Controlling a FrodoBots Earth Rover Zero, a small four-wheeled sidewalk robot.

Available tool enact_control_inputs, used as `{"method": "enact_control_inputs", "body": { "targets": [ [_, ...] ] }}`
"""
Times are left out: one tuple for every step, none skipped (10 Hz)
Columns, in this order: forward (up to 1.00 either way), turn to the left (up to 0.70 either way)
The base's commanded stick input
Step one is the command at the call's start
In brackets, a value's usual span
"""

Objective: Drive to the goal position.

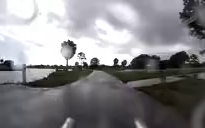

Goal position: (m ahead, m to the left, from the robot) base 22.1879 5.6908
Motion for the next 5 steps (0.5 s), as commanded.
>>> {"method": "enact_control_inputs", "body": {
  "targets": [
    [1.00,0.00],
    [1.00,0.00],
    [1.00,0.00],
    [1.00,0.00],
    [1.00,0.00]
  ]
}}
